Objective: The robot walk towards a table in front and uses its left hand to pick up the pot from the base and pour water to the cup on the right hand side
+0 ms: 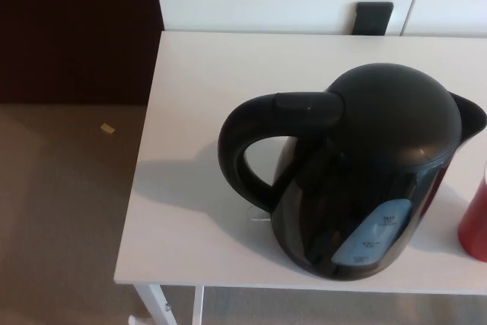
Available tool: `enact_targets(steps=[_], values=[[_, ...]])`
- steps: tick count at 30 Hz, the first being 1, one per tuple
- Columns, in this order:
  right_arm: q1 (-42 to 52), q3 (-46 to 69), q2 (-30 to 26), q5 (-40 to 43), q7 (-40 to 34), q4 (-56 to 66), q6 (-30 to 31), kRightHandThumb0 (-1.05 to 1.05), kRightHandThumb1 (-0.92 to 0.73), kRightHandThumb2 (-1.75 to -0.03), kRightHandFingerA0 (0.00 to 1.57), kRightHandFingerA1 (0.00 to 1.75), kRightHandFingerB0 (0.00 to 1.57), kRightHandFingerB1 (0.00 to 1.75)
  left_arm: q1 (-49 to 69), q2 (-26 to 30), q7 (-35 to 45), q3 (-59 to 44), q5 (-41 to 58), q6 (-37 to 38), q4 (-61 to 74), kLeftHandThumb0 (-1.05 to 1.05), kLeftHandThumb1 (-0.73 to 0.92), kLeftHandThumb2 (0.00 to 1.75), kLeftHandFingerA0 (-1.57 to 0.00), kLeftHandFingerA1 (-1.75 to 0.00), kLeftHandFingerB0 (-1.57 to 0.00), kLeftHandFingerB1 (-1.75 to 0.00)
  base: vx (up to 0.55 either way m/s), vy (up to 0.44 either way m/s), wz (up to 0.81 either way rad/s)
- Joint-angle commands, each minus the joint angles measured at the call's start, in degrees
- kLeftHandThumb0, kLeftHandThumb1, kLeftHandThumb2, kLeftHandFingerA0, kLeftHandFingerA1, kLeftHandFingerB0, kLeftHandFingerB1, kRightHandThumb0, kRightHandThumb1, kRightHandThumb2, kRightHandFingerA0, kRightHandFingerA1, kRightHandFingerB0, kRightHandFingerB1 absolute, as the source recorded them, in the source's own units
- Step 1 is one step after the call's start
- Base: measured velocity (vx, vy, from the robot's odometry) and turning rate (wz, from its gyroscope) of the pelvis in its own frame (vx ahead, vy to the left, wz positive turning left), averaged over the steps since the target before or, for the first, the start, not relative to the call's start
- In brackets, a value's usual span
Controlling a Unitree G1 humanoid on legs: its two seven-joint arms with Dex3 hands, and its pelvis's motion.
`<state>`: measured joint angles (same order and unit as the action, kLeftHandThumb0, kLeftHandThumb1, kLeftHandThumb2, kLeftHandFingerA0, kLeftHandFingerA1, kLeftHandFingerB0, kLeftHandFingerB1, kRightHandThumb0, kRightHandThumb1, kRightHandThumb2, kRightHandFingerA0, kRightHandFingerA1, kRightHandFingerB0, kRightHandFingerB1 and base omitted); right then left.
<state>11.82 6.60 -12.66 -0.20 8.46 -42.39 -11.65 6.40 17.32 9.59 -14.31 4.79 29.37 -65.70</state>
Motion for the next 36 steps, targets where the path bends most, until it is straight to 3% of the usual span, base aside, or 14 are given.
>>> enact_targets(steps=[1, 13, 14, 15, 21, 22, 36], values=[[0.25, -0.14, -0.83, -0.52, -0.64, 0.87, 1.18, -0.19, -0.55, -0.55, 0.46, 0.38, 0.43, 0.37, -0.02, 1.19, -0.14, -0.06, -0.31, 0.94, -0.30, -0.16, 0.39, 0.85, -0.24, -0.54, -0.14, -0.48, 0.00, 0.000, 0.00], [-0.97, -0.46, -1.05, -0.79, -1.06, 0.75, 0.75, -0.19, -0.56, -0.55, 0.46, 0.38, 0.44, 0.38, -1.02, 0.89, -0.98, 0.22, -0.52, 0.67, 0.36, -0.16, 0.37, 0.85, -0.26, -0.54, -0.17, -0.49, 0.00, 0.000, 0.00], [-1.03, -0.52, -1.07, -0.88, -1.16, 0.68, 0.79, -0.24, -0.53, -0.62, 0.43, 0.41, 0.41, 0.41, -1.08, 0.91, -0.97, 0.24, -0.53, 0.51, 0.28, -0.16, 0.37, 0.85, -0.26, -0.54, -0.17, -0.49, 0.00, 0.000, 0.00], [-1.00, -0.52, -1.06, -0.87, -1.16, 0.71, 0.69, -0.19, -0.56, -0.55, 0.46, 0.38, 0.43, 0.38, -1.23, 0.98, -0.90, 0.26, -0.57, 0.52, 0.00, -0.16, 0.38, 0.85, -0.25, -0.54, -0.16, -0.49, 0.00, 0.000, 0.00], [-1.55, -0.51, -0.82, -0.59, -1.32, 0.56, 1.05, -0.20, -0.54, -0.60, 0.43, 0.41, 0.42, 0.41, -1.18, 1.12, -0.96, 0.40, -0.72, 0.74, 0.01, -0.17, 0.37, 0.85, -0.26, -0.54, -0.16, -0.49, 0.00, 0.000, 0.00], [-1.43, -0.49, -0.81, -0.47, -1.19, 0.96, 1.39, -0.17, -0.56, -0.54, 0.46, 0.39, 0.44, 0.39, -1.20, 1.16, -1.06, 0.50, -0.88, 0.97, -0.12, -0.17, 0.37, 0.84, -0.26, -0.55, -0.16, -0.49, 0.00, 0.000, 0.00], [-1.31, -0.59, -0.83, -0.43, -1.13, 1.62, 2.25, -0.18, -0.56, -0.54, 0.44, 0.38, 0.43, 0.38, -1.33, 1.31, -1.38, 1.03, -0.76, 0.50, -0.01, -0.15, 0.38, 0.85, -0.24, -0.54, -0.15, -0.49, -0.07, -0.107, 0.03]])
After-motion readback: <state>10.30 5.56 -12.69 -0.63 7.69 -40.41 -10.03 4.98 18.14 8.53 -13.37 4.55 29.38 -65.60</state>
